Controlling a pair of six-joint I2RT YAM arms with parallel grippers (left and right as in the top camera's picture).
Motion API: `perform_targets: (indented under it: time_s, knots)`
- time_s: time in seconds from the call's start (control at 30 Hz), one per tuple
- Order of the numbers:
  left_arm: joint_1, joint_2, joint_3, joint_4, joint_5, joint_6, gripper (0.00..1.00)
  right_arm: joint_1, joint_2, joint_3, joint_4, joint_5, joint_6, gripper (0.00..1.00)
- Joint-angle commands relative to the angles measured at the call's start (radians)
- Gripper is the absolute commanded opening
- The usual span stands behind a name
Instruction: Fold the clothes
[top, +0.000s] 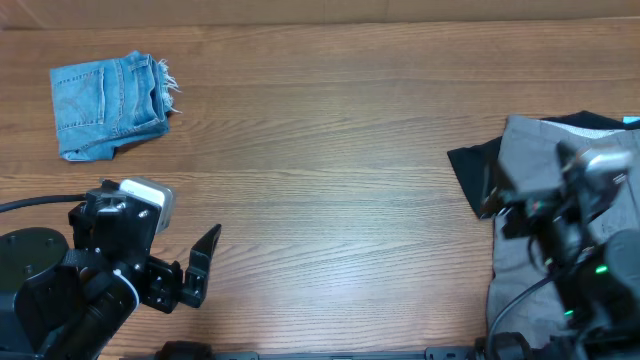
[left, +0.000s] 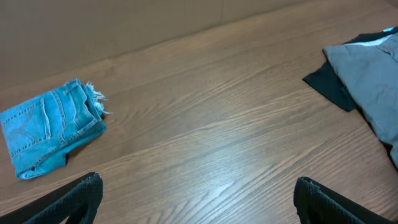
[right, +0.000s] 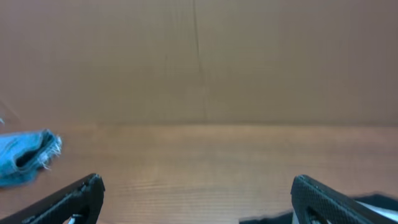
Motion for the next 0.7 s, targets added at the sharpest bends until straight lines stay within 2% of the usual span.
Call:
perform_targets:
  time_s: [0.0, 0.2, 0.33, 0.5, 0.67]
  knots:
    - [-0.004, 0.002, 0.002, 0.002, -0.006, -0.001, 1.0, -0.006, -0.133, -0.154, 0.033, -0.009, -0.029, 1.0]
    - [-0.004, 0.002, 0.002, 0.002, -0.006, -0.001, 1.0, -0.006, -0.35, -0.426, 0.095, -0.021, -0.026, 1.0]
    - [-0.004, 0.002, 0.002, 0.002, -0.006, -0.001, 1.0, -0.006, -0.459, -0.613, 0.2, -0.068, -0.025, 1.0]
    - [-0.004, 0.002, 0.002, 0.002, -0.006, -0.001, 1.0, -0.006, -0.554, -0.783, 0.352, -0.091, -0.025, 1.0]
    - [-0.004, 0.002, 0.002, 0.002, -0.006, -0.001, 1.0, -0.006, -0.554, -0.872, 0.442, -0.098, -0.026, 1.0]
